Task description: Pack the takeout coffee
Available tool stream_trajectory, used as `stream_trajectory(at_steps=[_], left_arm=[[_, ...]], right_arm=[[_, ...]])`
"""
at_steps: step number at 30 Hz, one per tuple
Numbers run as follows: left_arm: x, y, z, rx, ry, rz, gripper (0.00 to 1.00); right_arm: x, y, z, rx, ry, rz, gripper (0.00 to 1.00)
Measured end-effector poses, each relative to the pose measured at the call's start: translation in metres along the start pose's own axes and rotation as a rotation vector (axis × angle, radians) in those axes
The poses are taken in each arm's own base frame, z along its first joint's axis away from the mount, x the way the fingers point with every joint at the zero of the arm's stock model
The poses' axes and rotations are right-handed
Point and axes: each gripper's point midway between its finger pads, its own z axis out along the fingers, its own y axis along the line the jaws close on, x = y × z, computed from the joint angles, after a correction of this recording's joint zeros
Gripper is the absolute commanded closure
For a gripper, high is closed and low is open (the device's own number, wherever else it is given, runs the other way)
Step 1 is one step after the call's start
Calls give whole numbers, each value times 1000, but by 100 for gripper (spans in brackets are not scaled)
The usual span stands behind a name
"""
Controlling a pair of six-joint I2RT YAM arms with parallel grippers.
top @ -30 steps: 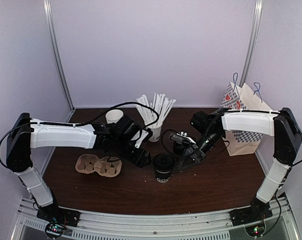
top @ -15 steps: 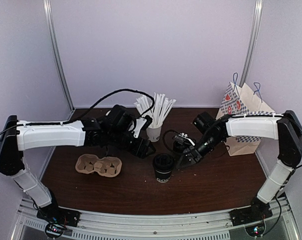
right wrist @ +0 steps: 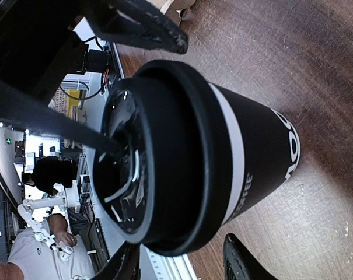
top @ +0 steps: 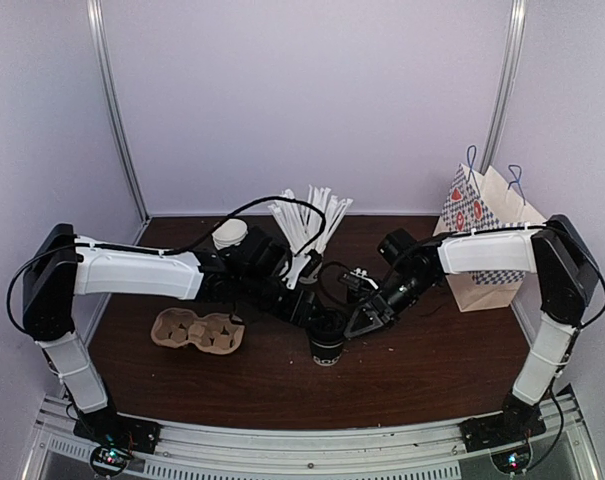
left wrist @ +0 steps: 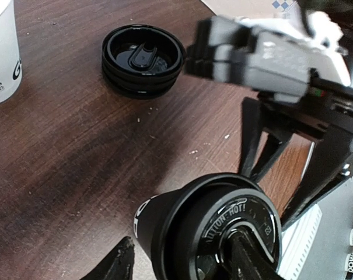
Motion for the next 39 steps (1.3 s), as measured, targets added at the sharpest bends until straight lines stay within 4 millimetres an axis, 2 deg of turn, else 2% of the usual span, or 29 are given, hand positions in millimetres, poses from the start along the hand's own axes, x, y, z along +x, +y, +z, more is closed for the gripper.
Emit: stream_trajectory(at_steps=[11, 16, 24, 31, 34, 39], left_arm=[[6, -1, 2, 41, -17, -69, 47], [8, -1, 3, 58, -43, -97, 48], [9, 0, 3, 69, -66, -111, 47], [8, 1, -4, 49, -74, -83, 42], [10, 1, -9, 34, -62, -46, 39], [2, -2, -19, 12, -67, 17, 36]], right_arm=[[1, -4, 10, -60, 55, 106, 52], [4, -9, 11, -41, 97, 153, 60], [8, -9, 14, -51, 157, 235, 62], [-1, -5, 3, 58, 115, 34, 50], [-7, -4, -11, 144, 83, -79, 48], [-19, 16, -31, 192, 37, -224, 46]])
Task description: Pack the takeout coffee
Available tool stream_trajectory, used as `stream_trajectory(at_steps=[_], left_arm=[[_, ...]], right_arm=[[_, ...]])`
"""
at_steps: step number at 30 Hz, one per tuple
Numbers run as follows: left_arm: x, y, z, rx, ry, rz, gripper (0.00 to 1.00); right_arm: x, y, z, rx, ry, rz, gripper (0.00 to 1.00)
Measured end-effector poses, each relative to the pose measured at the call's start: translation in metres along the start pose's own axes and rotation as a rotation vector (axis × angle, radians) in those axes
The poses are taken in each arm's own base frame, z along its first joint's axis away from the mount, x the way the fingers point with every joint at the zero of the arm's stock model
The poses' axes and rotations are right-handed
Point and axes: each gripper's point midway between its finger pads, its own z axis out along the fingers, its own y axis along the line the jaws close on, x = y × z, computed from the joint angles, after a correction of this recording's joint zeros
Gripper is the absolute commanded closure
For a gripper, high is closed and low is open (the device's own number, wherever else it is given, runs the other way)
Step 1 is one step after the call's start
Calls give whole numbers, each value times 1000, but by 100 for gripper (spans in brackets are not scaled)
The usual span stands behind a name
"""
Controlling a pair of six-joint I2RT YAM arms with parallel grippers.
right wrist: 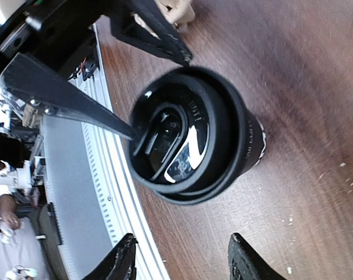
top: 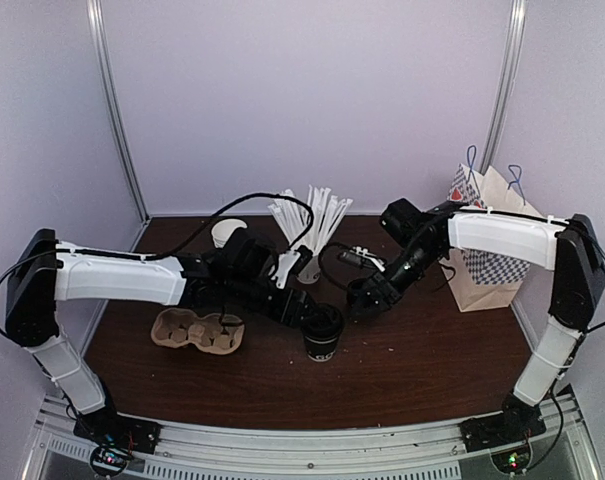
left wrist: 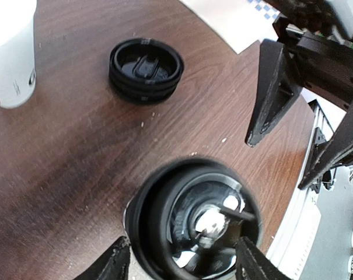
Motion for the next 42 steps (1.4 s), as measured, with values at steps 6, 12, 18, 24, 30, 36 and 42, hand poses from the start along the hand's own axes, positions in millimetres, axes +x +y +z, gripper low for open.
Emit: stream_trajectory(at_steps=[6, 12, 18, 24, 30, 36, 42], left_arm=[[-20, -8, -11, -5, -50, 49, 35], [-25, 0, -12, -44, -60, 53, 40], [-25, 10, -3, -41, -59, 16, 45], [-14, 12, 11, -11, -21, -25, 48], [-8, 13, 13, -6, -3, -56, 50], [-6, 12, 16, 10, -3, -78, 50], [-5, 12, 17, 20, -11, -92, 52]], right_arm=[[3, 4, -6, 18, -4, -46, 49], [12, 0, 8, -35, 18, 22, 53], [11, -3, 26, -125, 30, 107, 53], [10, -2, 29, -161, 22, 137, 53], [11, -9, 38, -166, 35, 173, 53], [20, -20, 50, -174, 73, 222, 53], [19, -15, 51, -214, 71, 244, 53]])
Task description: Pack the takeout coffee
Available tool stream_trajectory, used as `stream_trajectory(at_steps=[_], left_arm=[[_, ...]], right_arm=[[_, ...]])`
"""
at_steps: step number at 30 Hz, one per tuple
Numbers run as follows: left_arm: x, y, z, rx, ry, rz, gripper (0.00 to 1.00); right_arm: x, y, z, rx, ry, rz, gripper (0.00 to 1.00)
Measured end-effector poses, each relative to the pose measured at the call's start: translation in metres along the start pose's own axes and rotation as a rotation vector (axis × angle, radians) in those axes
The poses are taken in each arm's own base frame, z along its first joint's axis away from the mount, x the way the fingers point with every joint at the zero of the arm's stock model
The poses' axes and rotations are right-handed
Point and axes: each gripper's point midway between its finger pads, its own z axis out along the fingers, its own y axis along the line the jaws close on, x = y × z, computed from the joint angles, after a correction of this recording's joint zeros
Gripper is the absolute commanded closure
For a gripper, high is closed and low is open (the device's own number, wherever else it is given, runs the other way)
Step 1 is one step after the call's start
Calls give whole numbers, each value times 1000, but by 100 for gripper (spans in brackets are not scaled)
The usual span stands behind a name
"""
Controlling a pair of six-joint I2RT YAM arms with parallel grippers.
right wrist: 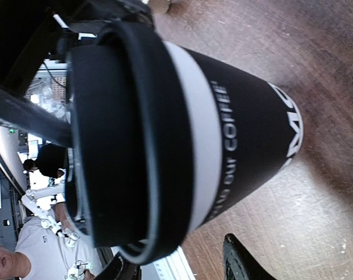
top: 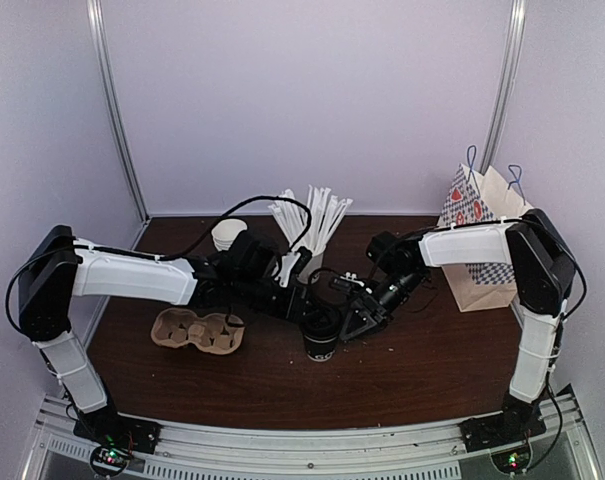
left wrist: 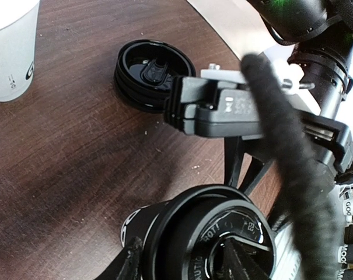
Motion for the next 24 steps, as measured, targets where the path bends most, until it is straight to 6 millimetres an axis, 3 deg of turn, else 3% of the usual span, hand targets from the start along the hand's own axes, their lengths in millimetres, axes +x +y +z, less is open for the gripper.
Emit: stream_trajectory(at_steps=[19, 24], left_arm=[[1, -1, 1, 18, -4, -10, 53], [1, -1, 1, 19, -4, -12, 53]], right_arm=[[-10, 16, -1, -105, -31, 53, 58], [-10, 12, 0, -93, -28, 94, 67]])
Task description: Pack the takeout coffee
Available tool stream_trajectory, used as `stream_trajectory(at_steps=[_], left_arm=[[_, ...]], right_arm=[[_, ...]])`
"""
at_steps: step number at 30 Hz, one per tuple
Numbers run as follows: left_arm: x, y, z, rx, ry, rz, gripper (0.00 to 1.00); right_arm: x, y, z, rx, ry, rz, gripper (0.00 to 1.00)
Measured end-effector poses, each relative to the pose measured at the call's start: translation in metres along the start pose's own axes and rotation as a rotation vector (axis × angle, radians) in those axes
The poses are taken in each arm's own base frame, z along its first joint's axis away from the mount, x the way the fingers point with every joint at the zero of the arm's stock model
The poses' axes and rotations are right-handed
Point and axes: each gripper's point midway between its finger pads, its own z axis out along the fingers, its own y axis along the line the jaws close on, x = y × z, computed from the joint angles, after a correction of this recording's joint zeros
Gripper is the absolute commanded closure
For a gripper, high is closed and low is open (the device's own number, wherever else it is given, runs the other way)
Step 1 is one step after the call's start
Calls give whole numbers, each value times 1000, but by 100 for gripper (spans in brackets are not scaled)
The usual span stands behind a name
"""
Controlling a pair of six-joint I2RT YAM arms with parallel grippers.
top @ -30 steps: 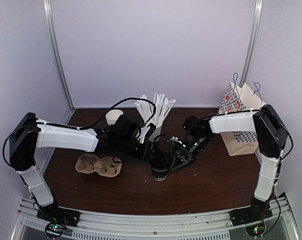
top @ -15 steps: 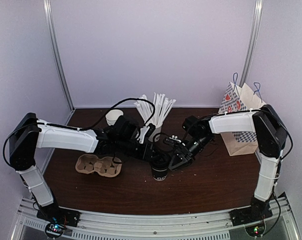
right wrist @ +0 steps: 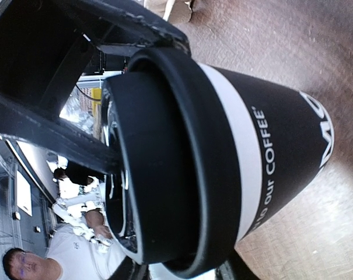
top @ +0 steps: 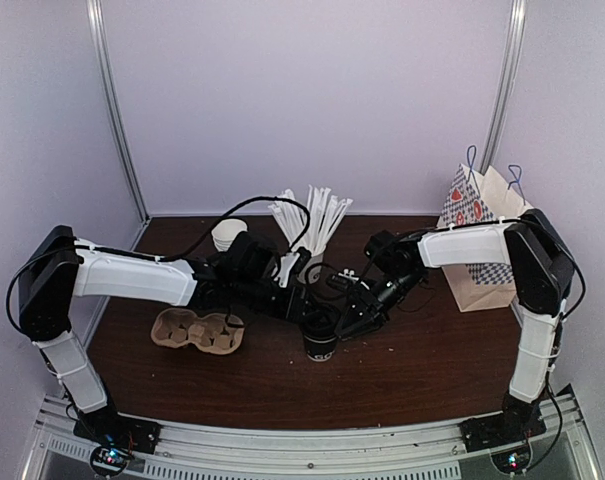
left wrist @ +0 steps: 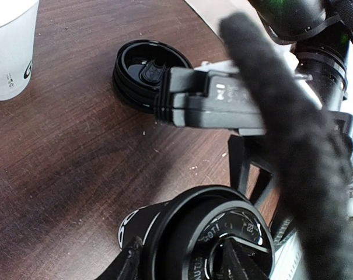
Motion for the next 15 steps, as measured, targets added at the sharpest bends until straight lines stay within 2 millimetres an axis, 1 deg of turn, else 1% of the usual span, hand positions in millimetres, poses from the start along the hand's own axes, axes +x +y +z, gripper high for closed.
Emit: stream_trajectory(at_steps=[3, 7, 11, 15], left_arm=[[0, 0, 0, 0, 1, -1, 53], [1, 1, 1, -2, 3, -2, 53], [1, 2, 1, -6, 2, -2, 53], [0, 2, 1, -9, -1, -1, 50]], right_arm=[[2, -2, 1, 4, 11, 38, 75], [7, -9, 7, -31, 54, 138, 81], [9, -7, 10, -122, 94, 240, 81], [6, 1, 5, -139, 90, 210, 72]])
